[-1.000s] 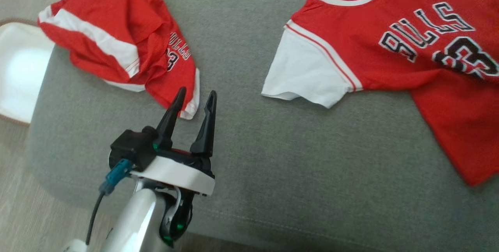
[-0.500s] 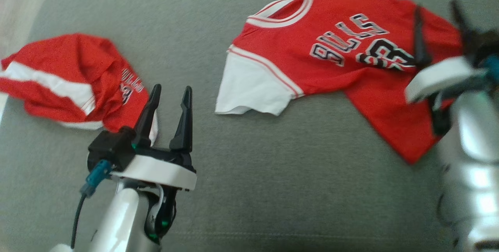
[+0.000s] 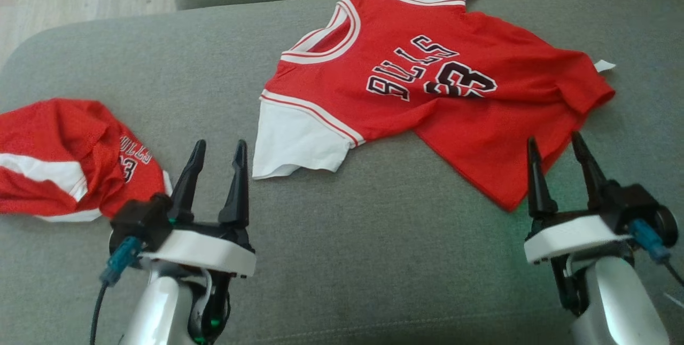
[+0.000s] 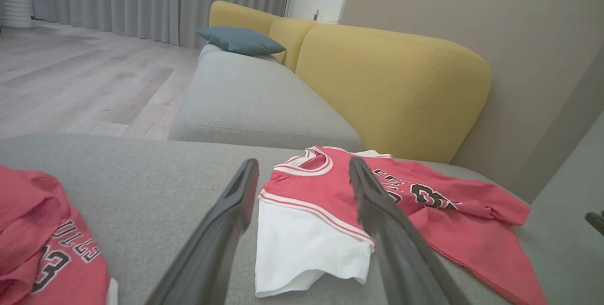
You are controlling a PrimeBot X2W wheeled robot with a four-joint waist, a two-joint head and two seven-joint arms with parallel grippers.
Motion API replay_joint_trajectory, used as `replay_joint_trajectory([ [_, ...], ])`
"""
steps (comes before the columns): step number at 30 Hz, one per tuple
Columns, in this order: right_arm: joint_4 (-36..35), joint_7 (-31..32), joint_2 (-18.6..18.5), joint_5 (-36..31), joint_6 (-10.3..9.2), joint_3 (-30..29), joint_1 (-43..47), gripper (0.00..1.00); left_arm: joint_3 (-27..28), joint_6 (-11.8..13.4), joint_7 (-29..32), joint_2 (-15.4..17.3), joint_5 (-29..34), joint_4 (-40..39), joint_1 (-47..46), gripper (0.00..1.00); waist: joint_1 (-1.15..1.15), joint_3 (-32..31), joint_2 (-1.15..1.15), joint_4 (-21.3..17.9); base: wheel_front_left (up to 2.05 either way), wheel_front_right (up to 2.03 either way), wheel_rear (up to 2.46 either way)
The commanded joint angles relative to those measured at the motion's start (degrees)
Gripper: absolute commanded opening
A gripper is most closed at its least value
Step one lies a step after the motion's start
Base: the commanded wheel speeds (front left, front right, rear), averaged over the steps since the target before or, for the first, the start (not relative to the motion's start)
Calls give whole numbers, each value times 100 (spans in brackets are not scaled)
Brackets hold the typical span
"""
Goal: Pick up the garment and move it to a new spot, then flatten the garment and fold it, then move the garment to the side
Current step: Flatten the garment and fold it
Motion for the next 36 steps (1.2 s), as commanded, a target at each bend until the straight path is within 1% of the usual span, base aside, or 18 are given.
replay_joint_trajectory([
  [1, -354, 28, 57, 64, -4, 176, -35, 100, 228, 1, -31, 44, 54, -67, -151, 100, 0, 18, 0, -72, 0, 0, 0],
  [5, -659, 125, 61, 238, -4, 172, 59, 100, 155, -19, -31, 44, 191, 302, -300, 100, 0, 145, 0, -185, 0, 0, 0],
  [9, -883, 192, 62, 282, -4, 193, 49, 100, 60, 11, -30, 56, 417, 1115, -630, 100, 0, 333, 0, -292, 0, 0, 0],
  [11, -955, 225, 62, 283, -4, 209, 40, 100, 39, 166, 113, 117, 573, 1659, -878, 100, 0, 455, 0, -360, 0, 0, 0],
  [12, -987, 235, 62, 285, -4, 216, 29, 100, 6, 191, 208, 136, 627, 1876, -1020, 100, 0, 520, 0, -394, 0, 0, 0],
  [17, -1078, 242, 62, 277, -4, 174, 6, 100, 21, 445, 504, 197, 752, 2679, -1597, 100, 0, 755, 0, -531, 0, 0, 0],
  [21, -1092, 233, 63, 293, -4, 110, -4, 100, -51, 537, 720, 246, 847, 3192, -1840, 100, 0, 850, 0, -589, 0, 0, 0],
  [25, -1099, 233, 63, 356, -4, 40, -20, 100, -67, 520, 828, 244, 813, 3474, -1940, 100, 0, 868, 0, -611, 0, 0, 0],
  [28, -1106, 244, 63, 360, -4, 2, -50, 100, -130, 417, 889, 238, 783, 3672, -1983, 100, 0, 873, 0, -618, 0, 0, 0],
  [29, -1103, 245, 63, 356, -4, -9, -55, 100, -144, 374, 899, 230, 755, 3722, -1989, 73, 0, 866, 0, -615, 0, 0, 0],
  [30, -1095, 248, 63, 345, -4, -25, -57, 100, -157, 338, 896, 221, 729, 3761, -1991, 21, 0, 857, 0, -612, 0, 0, 0],
  [31, -1082, 254, 63, 333, -4, -40, -57, 100, -181, 293, 888, 213, 711, 3790, -1990, 0, 0, 848, 0, -607, 0, 0, 0],
  [32, -1036, 280, 63, 318, -4, -68, -51, 100, -189, 215, 811, 190, 633, 3809, -1980, 0, 0, 820, 0, -593, 0, 0, 0],
  [36, -903, 329, 63, 304, -4, -42, 0, 100, -220, 39, 607, 145, 468, 3745, -1933, 0, 0, 726, 0, -558, 0, 0, 0],
])
